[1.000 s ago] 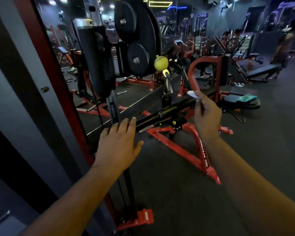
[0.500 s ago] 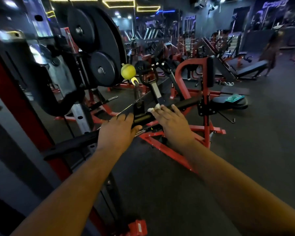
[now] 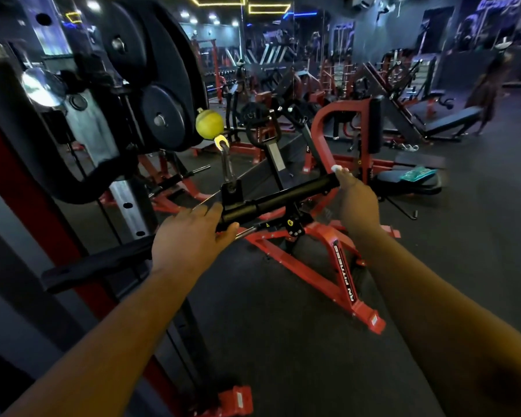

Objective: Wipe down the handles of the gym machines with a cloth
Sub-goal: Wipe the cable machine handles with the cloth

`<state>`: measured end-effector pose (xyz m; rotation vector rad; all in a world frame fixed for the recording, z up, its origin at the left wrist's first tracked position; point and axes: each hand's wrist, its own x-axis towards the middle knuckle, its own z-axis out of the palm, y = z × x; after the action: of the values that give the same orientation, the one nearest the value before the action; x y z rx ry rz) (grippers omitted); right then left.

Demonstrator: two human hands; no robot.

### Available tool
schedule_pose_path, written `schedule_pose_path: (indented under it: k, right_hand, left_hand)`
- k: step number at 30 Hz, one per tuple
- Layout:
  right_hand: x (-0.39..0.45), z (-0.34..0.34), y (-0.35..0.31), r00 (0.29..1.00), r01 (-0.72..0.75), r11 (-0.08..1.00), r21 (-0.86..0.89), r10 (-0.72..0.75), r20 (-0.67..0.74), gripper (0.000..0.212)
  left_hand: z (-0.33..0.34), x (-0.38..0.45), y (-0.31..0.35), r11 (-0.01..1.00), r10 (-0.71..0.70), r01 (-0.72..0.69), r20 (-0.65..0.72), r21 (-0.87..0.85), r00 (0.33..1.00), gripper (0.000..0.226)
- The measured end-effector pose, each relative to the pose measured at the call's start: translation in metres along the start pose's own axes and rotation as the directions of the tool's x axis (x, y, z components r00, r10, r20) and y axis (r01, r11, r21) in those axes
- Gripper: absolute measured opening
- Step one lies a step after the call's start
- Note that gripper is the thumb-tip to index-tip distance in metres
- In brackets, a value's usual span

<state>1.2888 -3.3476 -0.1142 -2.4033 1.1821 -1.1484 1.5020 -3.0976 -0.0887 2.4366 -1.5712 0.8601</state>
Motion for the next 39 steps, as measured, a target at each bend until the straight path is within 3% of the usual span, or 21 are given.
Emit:
schedule_pose_path:
  k: [7,10,13,17,24,28,33,36,39]
  right_hand:
    - [-0.044,0.045,-0.079,0.979,0.202,0.952,0.230,-0.198,-0.041,0.048]
    - [-0.065,0.063,-0.104,0.934,0.351,0.904,0.245,-0.356,-0.027,0.053]
    - [-0.069,0.061,-0.106,0.907,0.413,0.871,0.267,-0.420,-0.033,0.053]
    - [-0.063,0.057,-0.093,0.861,0.507,0.855,0.115,-0.508,-0.017,0.058]
    - [-0.060,0.047,-0.100,0.865,0.485,0.874,-0.002,-0.480,0.145,0.064]
    - [-0.053,0.041,-0.087,0.837,0.544,0.817,-0.190,-0.516,0.182,0.074]
    - [-0.031,0.022,-0.055,0.926,0.376,0.860,-0.345,-0.358,0.117,0.077]
    - [-0.021,0.002,-0.041,0.982,0.186,0.948,-0.259,-0.168,0.089,0.067]
    - [-0.022,0.008,-0.040,0.995,0.082,0.992,-0.093,-0.076,0.063,0.058]
  left_hand:
    - [-0.007,-0.001,-0.001,0.998,-0.006,0.006,-0.001,0.060,1.000,0.059]
    - [-0.008,-0.002,0.000,0.996,-0.013,0.013,0.001,0.089,1.000,0.055]
    - [-0.006,-0.006,-0.002,0.998,-0.017,0.017,-0.006,0.062,1.000,0.054]
    - [-0.007,-0.012,-0.001,0.999,-0.034,0.034,-0.011,0.007,0.999,0.055]
    - [-0.010,-0.018,-0.006,1.000,-0.002,0.002,-0.037,0.004,0.999,0.057]
    - [-0.011,-0.019,-0.015,0.999,0.033,-0.033,-0.040,0.020,0.999,0.059]
    - [-0.006,-0.019,-0.021,0.999,0.034,-0.035,-0.039,-0.028,0.999,0.058]
    - [-0.008,-0.019,-0.024,0.999,0.032,-0.033,-0.053,-0.011,0.998,0.059]
    - [-0.009,-0.016,-0.023,0.999,0.037,-0.036,-0.044,0.018,0.998,0.059]
